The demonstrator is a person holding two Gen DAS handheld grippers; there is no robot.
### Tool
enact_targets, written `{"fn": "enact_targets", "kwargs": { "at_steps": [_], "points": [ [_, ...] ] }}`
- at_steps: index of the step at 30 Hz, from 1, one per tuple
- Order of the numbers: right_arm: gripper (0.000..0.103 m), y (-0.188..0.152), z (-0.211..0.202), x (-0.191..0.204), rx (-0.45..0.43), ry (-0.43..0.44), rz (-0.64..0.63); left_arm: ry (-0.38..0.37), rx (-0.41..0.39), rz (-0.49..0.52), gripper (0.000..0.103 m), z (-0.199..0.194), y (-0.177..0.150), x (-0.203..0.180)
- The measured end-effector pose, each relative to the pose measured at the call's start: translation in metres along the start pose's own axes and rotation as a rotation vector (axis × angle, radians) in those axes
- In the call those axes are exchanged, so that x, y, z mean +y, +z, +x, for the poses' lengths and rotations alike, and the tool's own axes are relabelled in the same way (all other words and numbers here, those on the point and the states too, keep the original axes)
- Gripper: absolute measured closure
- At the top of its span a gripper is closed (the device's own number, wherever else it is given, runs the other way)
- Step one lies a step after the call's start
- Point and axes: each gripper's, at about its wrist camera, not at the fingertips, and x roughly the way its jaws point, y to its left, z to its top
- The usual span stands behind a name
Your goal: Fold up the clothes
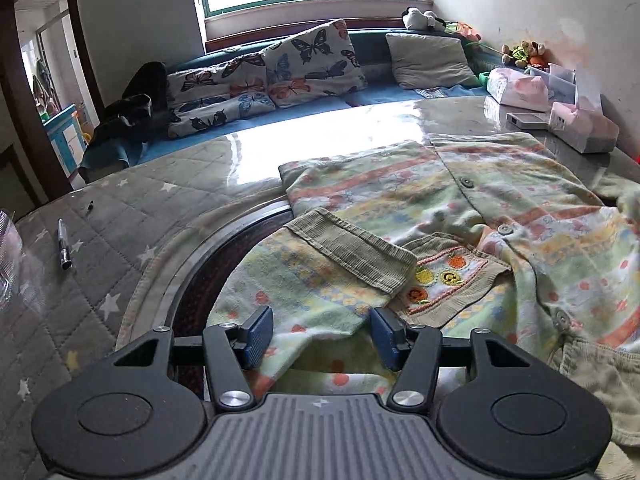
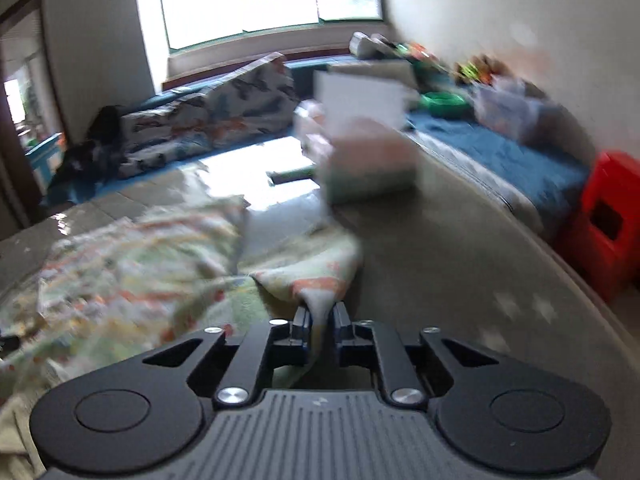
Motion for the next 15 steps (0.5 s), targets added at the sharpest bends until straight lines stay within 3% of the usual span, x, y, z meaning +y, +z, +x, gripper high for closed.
{"fn": "enact_targets", "kwargs": {
  "at_steps": [1,3,7,9,12,15],
  "points": [
    [0.084,-0.006,-0.001,-0.007,0.011,-0.013,0.010,0.003,0.001,0.000,0.045,0.000,0.000,0.000],
    [0.063,-0.014,-0.003,-0.017,0.025,-0.029,0.020,0.008,0.002,0.000,0.045,-0.001,-0.001,-0.001],
    [0.048,-0.014,-0.005,-0.017,-0.008,-0.061,-0.026,0.018,0.007,0.000,0.045,-0.001,-0.001,-0.003],
    [0.027,-0.008,0.003,-0.009,-0.016,-0.055,-0.078,0.023,0.010,0.000,0.045,0.000,-0.001,-0.004],
    [0.022,-0.004,0.021,0.009,-0.025,-0.102,-0.187,0.031,0.016,-0.006,0.043,0.001,-0.001,-0.004],
    [0.014,-0.004,0.043,0.020,-0.031,-0.203,-0.281,0.033,0.020,-0.012,0.038,0.002,-0.001,-0.005]
  ]
}}
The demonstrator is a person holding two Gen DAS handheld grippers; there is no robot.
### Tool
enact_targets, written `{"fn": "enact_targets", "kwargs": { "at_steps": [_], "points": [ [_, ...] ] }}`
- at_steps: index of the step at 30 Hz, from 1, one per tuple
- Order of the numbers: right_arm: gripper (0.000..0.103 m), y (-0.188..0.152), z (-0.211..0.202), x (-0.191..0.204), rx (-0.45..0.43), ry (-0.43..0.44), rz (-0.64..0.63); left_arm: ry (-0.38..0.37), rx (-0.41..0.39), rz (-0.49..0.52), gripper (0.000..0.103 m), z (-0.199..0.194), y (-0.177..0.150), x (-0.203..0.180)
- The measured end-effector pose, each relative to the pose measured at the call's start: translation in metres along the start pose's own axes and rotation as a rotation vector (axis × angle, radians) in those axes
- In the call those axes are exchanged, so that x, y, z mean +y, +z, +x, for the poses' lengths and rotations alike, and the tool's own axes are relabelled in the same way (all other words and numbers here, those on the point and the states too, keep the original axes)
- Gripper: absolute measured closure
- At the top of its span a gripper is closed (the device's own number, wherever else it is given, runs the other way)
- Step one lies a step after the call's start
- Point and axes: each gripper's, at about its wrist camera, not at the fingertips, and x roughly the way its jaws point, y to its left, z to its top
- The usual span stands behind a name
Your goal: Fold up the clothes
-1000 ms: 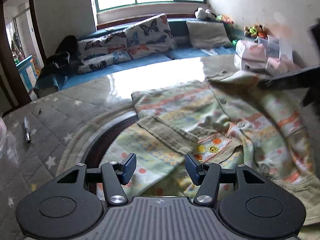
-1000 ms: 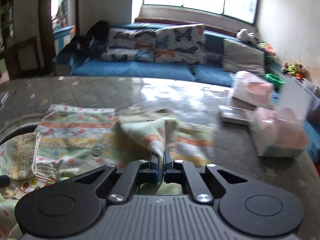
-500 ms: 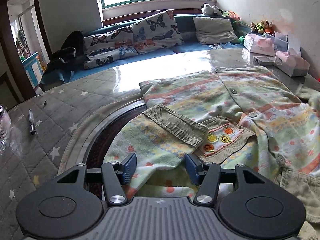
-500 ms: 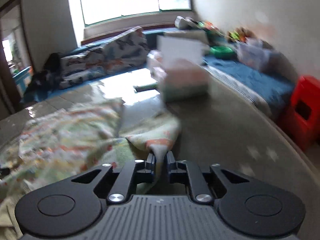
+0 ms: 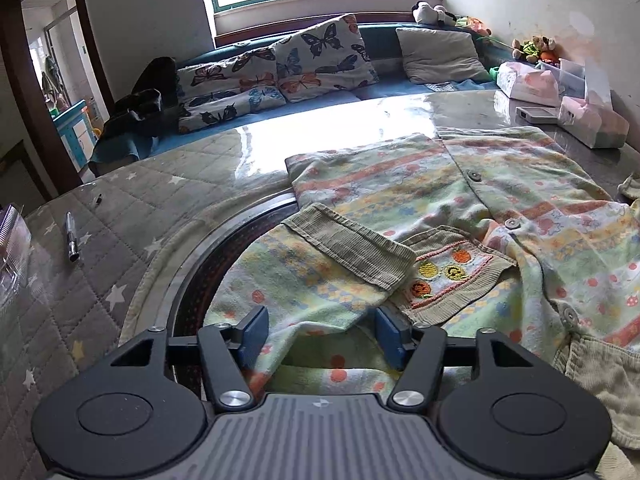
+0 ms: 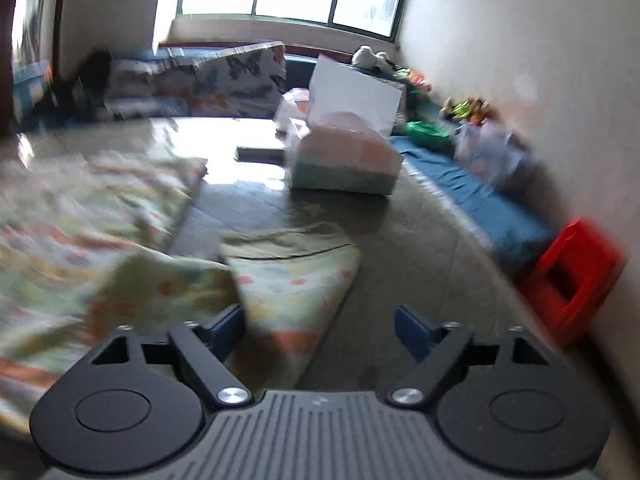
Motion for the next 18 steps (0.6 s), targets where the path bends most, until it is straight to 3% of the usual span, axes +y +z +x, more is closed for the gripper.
{"fn": "enact_targets", "kwargs": {
  "at_steps": [3,10,18],
  "points": [
    [0.013,0.004,0.007,-0.005,-0.022,-0.025,0.002,0.004,0.000,0.010,0.032,0.001,-0.001,-0.002],
    [0.009,0.001,-0.008,-0.069,-0.066,-0.084,0.201,0.019,-0.002,0.004,0.023,0.003,-0.003,0.000],
    [0.008,-0.033,-0.019,-0.128,-0.003,-0.165,0.393,0.034,-0.003,-0.008,0.016,0.003,-0.004,0.003]
  ]
}}
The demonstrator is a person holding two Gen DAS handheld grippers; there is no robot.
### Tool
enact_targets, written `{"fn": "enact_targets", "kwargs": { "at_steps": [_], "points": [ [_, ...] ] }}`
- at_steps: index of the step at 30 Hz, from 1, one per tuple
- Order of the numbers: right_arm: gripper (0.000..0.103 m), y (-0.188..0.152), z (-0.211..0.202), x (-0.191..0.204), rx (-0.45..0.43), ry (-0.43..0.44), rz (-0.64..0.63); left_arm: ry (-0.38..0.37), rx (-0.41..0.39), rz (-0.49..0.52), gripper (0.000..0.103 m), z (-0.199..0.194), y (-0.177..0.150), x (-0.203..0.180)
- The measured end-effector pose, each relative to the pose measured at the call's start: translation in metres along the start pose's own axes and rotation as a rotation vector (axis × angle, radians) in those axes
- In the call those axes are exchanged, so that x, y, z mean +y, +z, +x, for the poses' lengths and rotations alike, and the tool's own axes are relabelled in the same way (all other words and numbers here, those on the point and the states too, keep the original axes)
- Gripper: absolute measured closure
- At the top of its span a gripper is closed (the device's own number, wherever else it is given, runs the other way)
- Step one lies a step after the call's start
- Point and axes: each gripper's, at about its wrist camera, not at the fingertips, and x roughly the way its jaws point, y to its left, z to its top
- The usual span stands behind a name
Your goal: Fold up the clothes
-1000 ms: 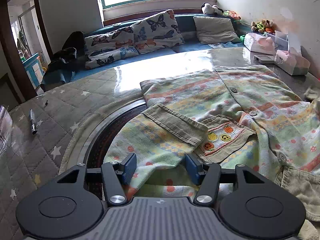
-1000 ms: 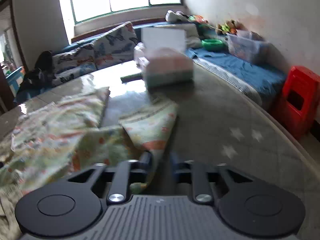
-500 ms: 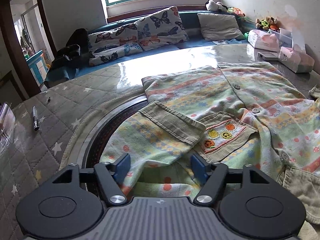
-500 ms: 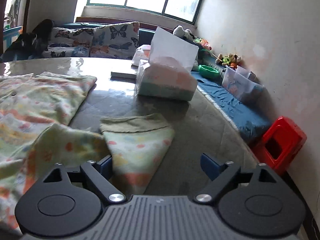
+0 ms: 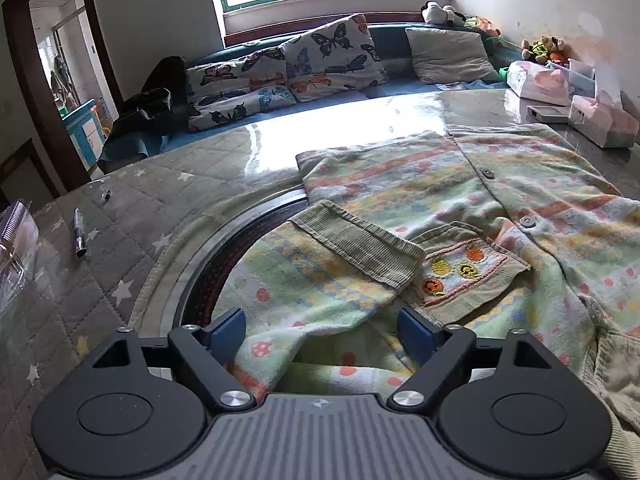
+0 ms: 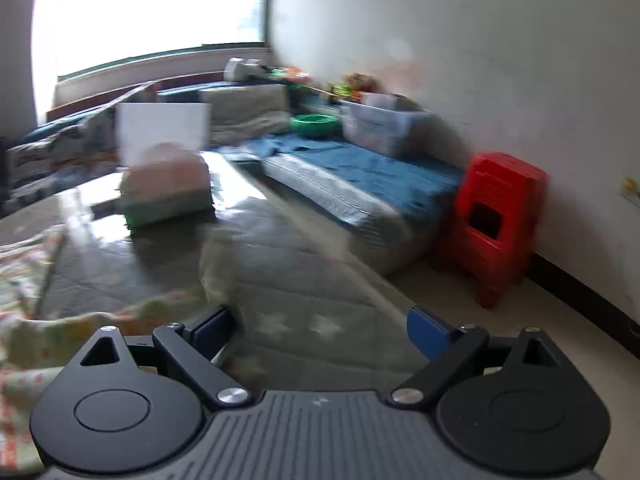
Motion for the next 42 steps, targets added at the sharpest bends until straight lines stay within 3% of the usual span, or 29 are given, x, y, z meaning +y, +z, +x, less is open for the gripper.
{"fn": "enact_targets", "kwargs": {
  "at_steps": [3,7,14,16,21,25,32,34,36,38,41,42],
  "points": [
    [0.008,-0.005,-0.001,-0.010,0.021,0.018,0.032,0.002,0.000,-0.002,0.014,0.000,-0.001,0.001],
    [0.008,-0.005,-0.003,0.000,-0.011,0.037,-0.030,0.009,0.002,-0.001,0.011,-0.001,-0.003,0.002],
    [0.007,0.004,0.013,0.046,0.024,0.245,-0.120,0.025,0.000,0.003,0.010,-0.005,-0.004,0.003],
    [0.007,0.002,0.017,0.055,0.041,0.269,-0.136,0.025,-0.009,0.017,0.011,-0.009,-0.003,0.001],
    [0.007,-0.006,0.020,0.064,0.078,0.287,-0.149,-0.018,-0.065,0.097,0.024,-0.019,0.000,-0.015],
    [0.004,-0.009,0.022,0.067,0.084,0.286,-0.165,-0.068,-0.067,0.130,0.044,-0.013,0.008,-0.025],
    [0.000,-0.010,0.023,0.070,0.078,0.286,-0.187,-0.112,-0.056,0.161,0.046,0.009,0.020,-0.042],
    [0.000,-0.010,0.023,0.069,0.078,0.287,-0.185,-0.113,-0.059,0.164,0.050,0.013,0.022,-0.045],
    [0.000,-0.011,0.023,0.069,0.077,0.288,-0.184,-0.121,-0.062,0.156,0.057,0.015,0.024,-0.044],
    [0.000,-0.011,0.023,0.069,0.077,0.288,-0.185,-0.125,-0.064,0.139,0.079,0.017,0.025,-0.040],
    [0.000,-0.011,0.023,0.069,0.076,0.287,-0.185,-0.129,-0.073,0.109,0.094,0.016,0.025,-0.033],
    [0.000,-0.011,0.023,0.069,0.076,0.287,-0.185,-0.128,-0.080,0.095,0.094,0.014,0.024,-0.029]
  ]
}}
